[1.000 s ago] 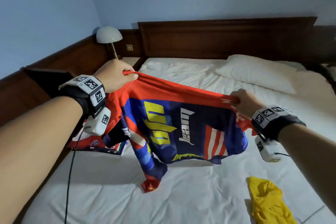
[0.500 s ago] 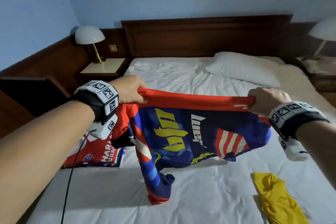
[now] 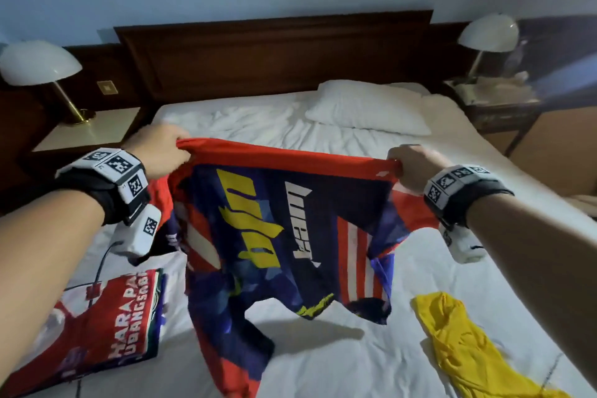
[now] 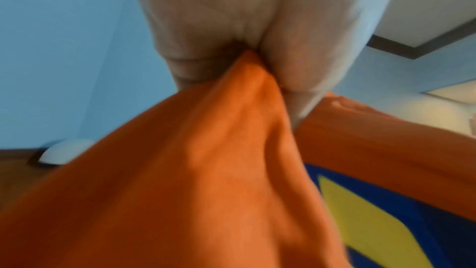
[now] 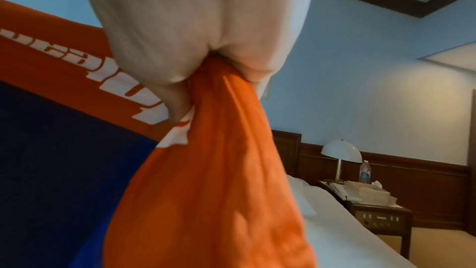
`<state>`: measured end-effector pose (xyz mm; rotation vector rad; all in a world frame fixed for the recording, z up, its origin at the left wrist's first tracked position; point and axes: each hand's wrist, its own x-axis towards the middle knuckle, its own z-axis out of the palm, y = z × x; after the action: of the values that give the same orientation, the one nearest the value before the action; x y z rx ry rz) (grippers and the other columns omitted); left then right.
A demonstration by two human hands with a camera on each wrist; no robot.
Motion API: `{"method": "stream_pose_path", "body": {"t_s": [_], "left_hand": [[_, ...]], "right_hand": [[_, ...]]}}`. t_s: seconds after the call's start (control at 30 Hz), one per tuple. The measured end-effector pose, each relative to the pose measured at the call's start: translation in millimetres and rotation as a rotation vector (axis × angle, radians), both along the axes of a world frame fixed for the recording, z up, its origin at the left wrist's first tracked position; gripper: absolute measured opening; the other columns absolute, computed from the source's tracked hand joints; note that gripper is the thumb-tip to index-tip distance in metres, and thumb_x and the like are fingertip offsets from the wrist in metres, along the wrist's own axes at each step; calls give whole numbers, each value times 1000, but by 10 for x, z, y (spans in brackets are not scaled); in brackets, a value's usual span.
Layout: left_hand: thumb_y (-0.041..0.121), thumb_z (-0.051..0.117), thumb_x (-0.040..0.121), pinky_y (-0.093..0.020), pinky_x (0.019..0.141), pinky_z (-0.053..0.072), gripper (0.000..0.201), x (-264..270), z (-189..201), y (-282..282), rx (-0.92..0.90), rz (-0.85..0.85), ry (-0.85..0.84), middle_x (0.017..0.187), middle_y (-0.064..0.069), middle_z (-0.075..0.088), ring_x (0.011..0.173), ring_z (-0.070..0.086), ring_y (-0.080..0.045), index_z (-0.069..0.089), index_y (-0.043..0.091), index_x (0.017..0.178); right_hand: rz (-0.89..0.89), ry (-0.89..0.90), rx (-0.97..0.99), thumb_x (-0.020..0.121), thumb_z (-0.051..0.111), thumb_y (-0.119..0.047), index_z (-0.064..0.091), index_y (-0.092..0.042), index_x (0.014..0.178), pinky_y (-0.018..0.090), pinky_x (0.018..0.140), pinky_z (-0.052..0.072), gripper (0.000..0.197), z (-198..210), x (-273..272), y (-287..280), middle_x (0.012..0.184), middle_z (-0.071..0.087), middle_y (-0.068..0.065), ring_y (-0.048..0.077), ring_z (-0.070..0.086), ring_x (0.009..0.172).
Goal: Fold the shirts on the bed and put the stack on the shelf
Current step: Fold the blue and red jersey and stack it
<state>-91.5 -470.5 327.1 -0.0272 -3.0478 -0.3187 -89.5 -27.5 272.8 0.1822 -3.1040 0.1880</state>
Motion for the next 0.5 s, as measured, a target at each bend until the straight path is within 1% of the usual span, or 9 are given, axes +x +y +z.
{"method": "stream_pose_path", "body": {"t_s": [0.03, 0.07, 0.1, 0.17, 0.23, 0.3, 0.37, 0.43, 0.5], "left_hand": [[23, 59, 74, -44, 75, 54, 15, -117, -21, 21, 61, 47, 101, 83, -14, 69, 83, 64, -39, 70, 14, 79], [21, 58, 74, -44, 76, 54, 16, -216, -25, 57, 137, 97, 191, 86, -13, 71, 86, 64, -40, 71, 16, 82], [15, 59, 78, -44, 77, 54, 16, -324, -27, 94, 211, 141, 271, 89, -12, 72, 89, 65, -40, 72, 18, 85], [5, 57, 83, -44, 81, 54, 25, -564, 16, 164, 299, 189, 407, 96, -12, 74, 94, 65, -40, 75, 19, 94], [6, 55, 82, -43, 82, 53, 29, -771, 128, 194, 286, 186, 516, 99, -11, 74, 97, 66, -38, 75, 19, 98], [10, 55, 80, -43, 83, 54, 31, -931, 286, 148, 259, 178, 589, 100, -8, 73, 96, 66, -36, 74, 22, 101], [15, 56, 77, -45, 82, 54, 33, -1009, 414, 74, 214, 163, 627, 100, -7, 71, 96, 65, -36, 73, 24, 103], [17, 57, 75, -46, 80, 54, 33, -975, 479, 26, 177, 123, 661, 97, -6, 67, 93, 62, -36, 72, 23, 104], [14, 61, 75, -45, 76, 53, 30, -829, 463, -12, 144, 57, 658, 90, -4, 62, 90, 61, -33, 73, 21, 102]], "right_hand": [[0, 28, -11, 85, 48, -20, 65, -19, 89, 38, 74, 51, 17, 23, -139, 0, 92, 65, 9, 34, 63, 87], [2, 62, -17, 85, 49, -12, 65, -17, 92, 37, 72, 50, 18, 45, -282, 0, 92, 66, 10, 35, 64, 87], [-1, 90, -17, 85, 50, -8, 65, -16, 95, 35, 70, 49, 20, 71, -431, 7, 91, 66, 11, 35, 65, 86], [-24, 126, -17, 85, 51, -13, 65, -18, 100, 35, 69, 47, 20, 175, -698, 4, 93, 65, 13, 38, 64, 86], [-45, 181, -3, 86, 53, -20, 65, -20, 101, 36, 69, 44, 19, 308, -918, -2, 97, 65, 12, 39, 63, 88], [-58, 264, -13, 84, 54, -19, 65, -20, 99, 39, 72, 46, 19, 437, -1087, -5, 99, 66, 10, 39, 62, 90], [-88, 340, -56, 81, 56, -16, 66, -19, 95, 39, 72, 46, 18, 515, -1192, -8, 97, 66, 10, 39, 62, 91], [-126, 387, -101, 78, 59, -19, 67, -19, 92, 37, 70, 43, 16, 522, -1212, -17, 93, 66, 9, 39, 62, 88], [-136, 401, -121, 75, 61, -22, 68, -18, 88, 34, 67, 40, 15, 455, -1137, -23, 89, 66, 6, 37, 62, 86]]}}
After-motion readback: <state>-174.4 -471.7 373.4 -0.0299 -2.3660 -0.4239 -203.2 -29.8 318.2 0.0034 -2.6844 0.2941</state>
